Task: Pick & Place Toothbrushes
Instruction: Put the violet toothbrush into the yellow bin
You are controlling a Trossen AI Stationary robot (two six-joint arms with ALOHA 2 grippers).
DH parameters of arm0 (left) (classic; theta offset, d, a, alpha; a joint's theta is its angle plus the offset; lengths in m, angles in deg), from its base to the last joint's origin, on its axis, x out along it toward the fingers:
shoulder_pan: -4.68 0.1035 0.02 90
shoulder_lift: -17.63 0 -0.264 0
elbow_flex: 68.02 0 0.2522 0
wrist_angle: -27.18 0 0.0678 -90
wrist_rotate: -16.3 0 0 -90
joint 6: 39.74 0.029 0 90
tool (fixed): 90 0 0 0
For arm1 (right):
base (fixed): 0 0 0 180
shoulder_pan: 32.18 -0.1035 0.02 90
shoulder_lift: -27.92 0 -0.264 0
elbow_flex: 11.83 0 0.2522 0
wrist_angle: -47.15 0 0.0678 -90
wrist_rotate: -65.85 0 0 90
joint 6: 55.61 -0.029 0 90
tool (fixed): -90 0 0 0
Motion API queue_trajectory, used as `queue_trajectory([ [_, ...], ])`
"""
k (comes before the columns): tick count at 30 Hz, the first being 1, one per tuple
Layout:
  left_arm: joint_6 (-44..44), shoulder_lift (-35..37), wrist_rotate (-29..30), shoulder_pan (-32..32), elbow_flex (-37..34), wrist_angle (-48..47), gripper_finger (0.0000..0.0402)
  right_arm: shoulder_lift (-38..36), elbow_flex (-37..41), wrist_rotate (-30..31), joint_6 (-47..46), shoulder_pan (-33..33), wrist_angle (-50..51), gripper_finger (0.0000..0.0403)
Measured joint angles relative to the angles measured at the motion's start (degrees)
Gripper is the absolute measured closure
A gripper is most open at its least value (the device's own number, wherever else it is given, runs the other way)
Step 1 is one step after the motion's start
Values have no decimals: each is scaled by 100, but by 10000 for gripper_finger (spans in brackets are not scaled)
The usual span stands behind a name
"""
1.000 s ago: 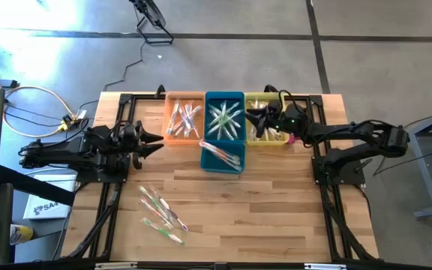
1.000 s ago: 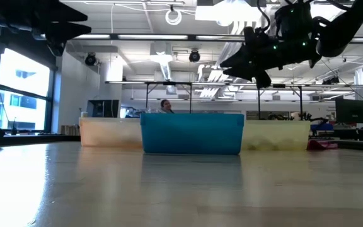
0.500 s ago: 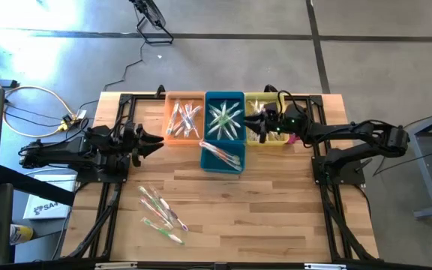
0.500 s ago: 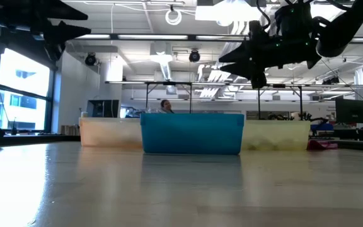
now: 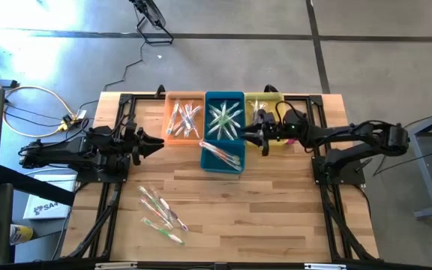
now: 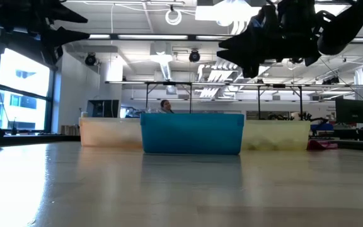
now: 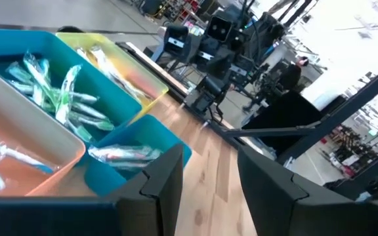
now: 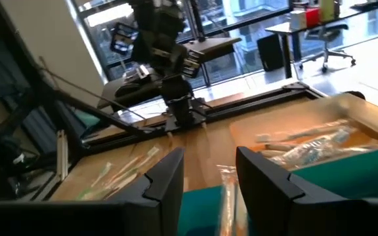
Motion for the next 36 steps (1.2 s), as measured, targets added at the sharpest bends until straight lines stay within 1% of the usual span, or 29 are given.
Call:
queue_trajectory([
  [3, 2, -13, -46, 0, 0, 3, 258, 0, 0, 7, 206, -102, 16, 270],
  [6, 92, -85, 63, 2, 0, 233, 258, 0, 0, 9, 363, -187, 18, 270],
  [8, 639, -169, -71, 0, 0, 478, 258, 0, 0, 9, 410, -223, 10, 270],
  [9, 955, -269, -278, -2, 0, 692, 258, 0, 0, 9, 445, -240, 1, 270],
  [11, 1295, -599, -655, -23, 0, 1155, 258, 0, 0, 9, 463, -264, -29, 270],
  [12, 1437, -821, -736, -62, 0, 1425, 258, 0, 0, 9, 460, -275, -46, 270],
  [16, 2100, -1824, -836, -316, 2, 2494, 258, 0, 0, 9, 466, -322, -71, 270],
  [19, 2422, -2550, -839, -467, 201, 2547, 258, 2, 0, 7, 466, -325, -68, 270],
  [21, 2453, -2978, -837, -545, 435, 2374, 258, 0, 0, 9, 466, -325, -66, 270],
  [23, 2458, -3384, -837, -607, 801, 1977, 258, 0, 0, 9, 466, -323, -62, 270],
  [28, 2842, -4341, -793, -856, 2049, 348, 258, 2, 0, 9, 466, -323, -59, 270],
  [32, 3097, -5143, -711, -1201, 3038, -885, 258, 2, 0, 9, 466, -323, -59, 270],
  [36, 3593, -5841, -717, -1618, 3761, -1687, 258, 1, 0, 9, 423, -323, -55, 270],
])
